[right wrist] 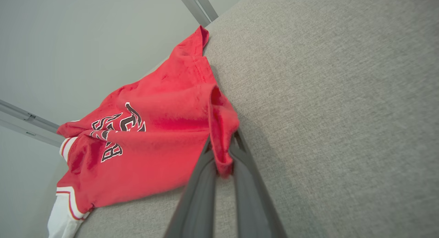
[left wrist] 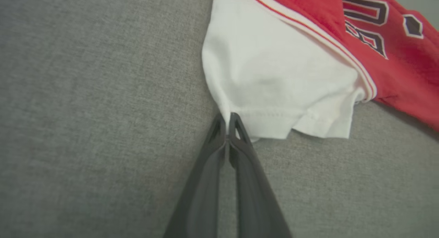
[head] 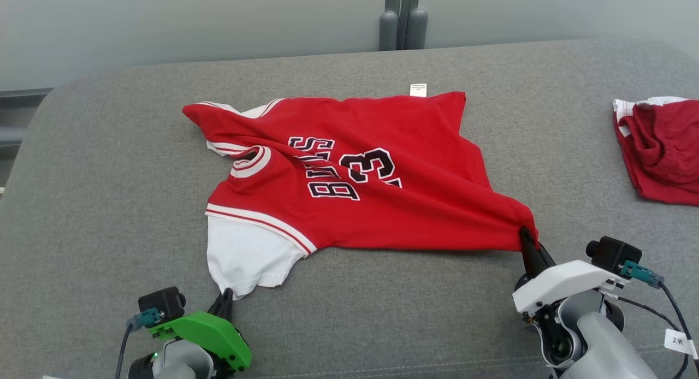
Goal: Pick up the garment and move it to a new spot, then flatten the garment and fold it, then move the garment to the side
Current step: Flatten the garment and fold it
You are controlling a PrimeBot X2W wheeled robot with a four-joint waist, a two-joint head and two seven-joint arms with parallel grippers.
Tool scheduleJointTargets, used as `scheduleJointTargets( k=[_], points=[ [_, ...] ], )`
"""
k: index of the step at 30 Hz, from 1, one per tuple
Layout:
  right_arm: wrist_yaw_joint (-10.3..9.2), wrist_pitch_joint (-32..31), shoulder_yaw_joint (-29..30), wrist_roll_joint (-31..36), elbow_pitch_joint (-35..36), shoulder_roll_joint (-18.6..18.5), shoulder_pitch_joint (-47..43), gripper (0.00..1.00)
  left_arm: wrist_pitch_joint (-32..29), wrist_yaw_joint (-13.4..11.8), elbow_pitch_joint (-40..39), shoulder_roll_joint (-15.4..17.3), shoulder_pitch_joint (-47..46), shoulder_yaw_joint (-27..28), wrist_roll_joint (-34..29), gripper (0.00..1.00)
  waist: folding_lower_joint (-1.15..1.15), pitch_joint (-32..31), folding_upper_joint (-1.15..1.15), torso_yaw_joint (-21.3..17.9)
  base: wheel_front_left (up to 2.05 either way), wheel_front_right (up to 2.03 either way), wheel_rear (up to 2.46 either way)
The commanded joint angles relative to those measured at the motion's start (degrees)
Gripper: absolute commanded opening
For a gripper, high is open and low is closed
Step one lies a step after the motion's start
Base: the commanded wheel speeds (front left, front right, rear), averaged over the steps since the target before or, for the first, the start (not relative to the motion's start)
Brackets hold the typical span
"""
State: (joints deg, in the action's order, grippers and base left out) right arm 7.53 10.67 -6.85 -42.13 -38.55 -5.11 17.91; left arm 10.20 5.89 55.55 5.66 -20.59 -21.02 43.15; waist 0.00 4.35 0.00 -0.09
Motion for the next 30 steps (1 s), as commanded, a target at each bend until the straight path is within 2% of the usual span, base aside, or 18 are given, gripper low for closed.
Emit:
scheduleJointTargets(
  k=[1,8,13,18,22,23,30],
  points=[
    [-0.09,-0.06,0.35,0.29,0.39,-0.12,-0.66,0.0,0.46,0.3,-0.11,-0.47,-0.83,0.78,1.39,0.0,0.0,-0.03,0.0,0.0,0.0,0.0,0.0],
    [-0.09,-1.94,1.65,-3.54,4.49,0.31,-0.72,0.0,2.2,1.66,-8.21,0.09,-0.45,6.14,10.13,0.0,0.0,-0.49,0.0,0.3,0.0,0.0,0.0],
    [-0.05,-5.34,1.72,-6.66,10.05,-0.65,0.31,0.0,1.18,1.64,-21.4,2.16,0.84,7.32,16.0,0.0,0.0,-1.49,0.0,0.62,0.0,0.0,0.0],
    [-0.05,-10.17,1.87,-8.31,16.47,-2.22,2.23,0.0,-1.11,1.5,-34.2,4.2,0.28,8.83,19.35,0.0,0.0,-3.12,0.0,0.46,0.0,0.0,0.0],
    [-0.04,-14.99,2.39,-7.73,22.16,-3.44,4.36,0.0,-3.3,-1.08,-44.77,5.65,-1.65,10.72,20.84,0.0,0.0,-4.41,0.0,-0.06,0.0,0.0,0.0],
    [-0.04,-14.99,2.39,-7.73,22.16,-3.44,4.36,0.0,-3.3,-1.08,-44.77,5.65,-1.65,10.72,20.84,0.0,0.0,-4.41,0.0,-0.06,0.0,0.0,0.0],
    [-0.04,-24.69,5.56,-6.05,32.77,-3.24,7.78,0.0,-7.79,-7.73,-60.69,7.95,-6.66,12.69,21.38,0.0,0.0,-5.58,0.0,-1.33,0.0,0.0,0.0]
  ],
)
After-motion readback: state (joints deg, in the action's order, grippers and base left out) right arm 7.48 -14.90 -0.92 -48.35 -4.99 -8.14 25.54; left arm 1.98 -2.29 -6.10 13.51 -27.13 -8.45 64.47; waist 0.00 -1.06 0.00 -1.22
